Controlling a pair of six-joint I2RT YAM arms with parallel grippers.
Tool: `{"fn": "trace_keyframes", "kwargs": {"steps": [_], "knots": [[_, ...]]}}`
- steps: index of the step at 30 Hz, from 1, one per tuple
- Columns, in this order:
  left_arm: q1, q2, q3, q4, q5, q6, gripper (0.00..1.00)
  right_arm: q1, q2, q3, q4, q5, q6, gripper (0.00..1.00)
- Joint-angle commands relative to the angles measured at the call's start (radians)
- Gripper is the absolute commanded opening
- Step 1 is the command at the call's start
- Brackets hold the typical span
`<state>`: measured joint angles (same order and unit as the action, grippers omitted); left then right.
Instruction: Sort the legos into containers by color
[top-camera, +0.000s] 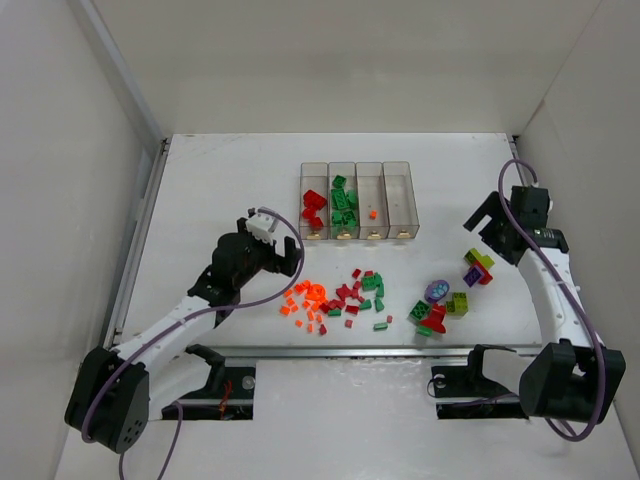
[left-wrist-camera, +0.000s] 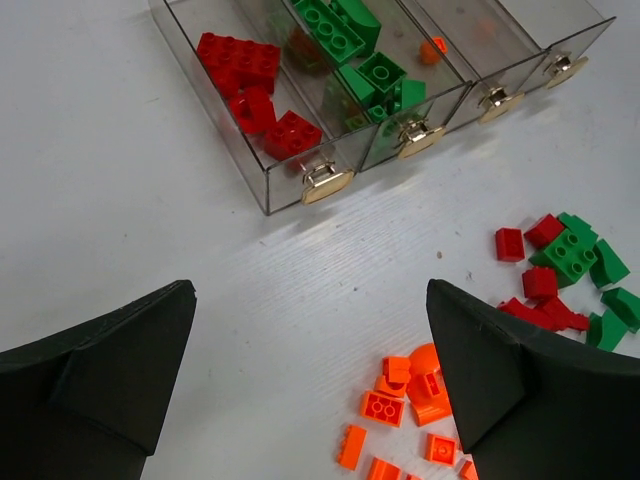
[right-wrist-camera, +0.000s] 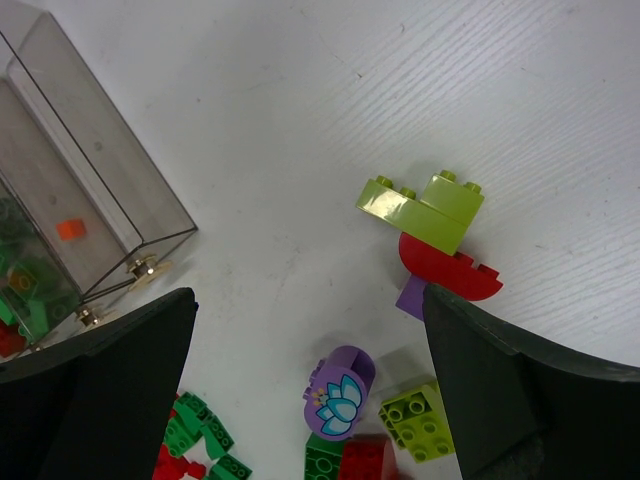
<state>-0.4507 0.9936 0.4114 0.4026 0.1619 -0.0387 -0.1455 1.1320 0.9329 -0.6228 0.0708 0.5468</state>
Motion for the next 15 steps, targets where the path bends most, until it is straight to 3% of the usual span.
{"fn": "trace_keyframes", "kwargs": {"steps": [1, 15], "knots": [[-0.005, -0.018, -0.003, 0.111, 0.027, -0.02, 1.0, -0.008, -0.026, -0.009, 0.008, 0.014, 0.01, 1.0], [-0.005, -0.018, -0.003, 0.111, -0.001, -0.029, 1.0, -0.008, 0.002, -0.048, 0.008, 0.041, 0.01, 0.93]]}}
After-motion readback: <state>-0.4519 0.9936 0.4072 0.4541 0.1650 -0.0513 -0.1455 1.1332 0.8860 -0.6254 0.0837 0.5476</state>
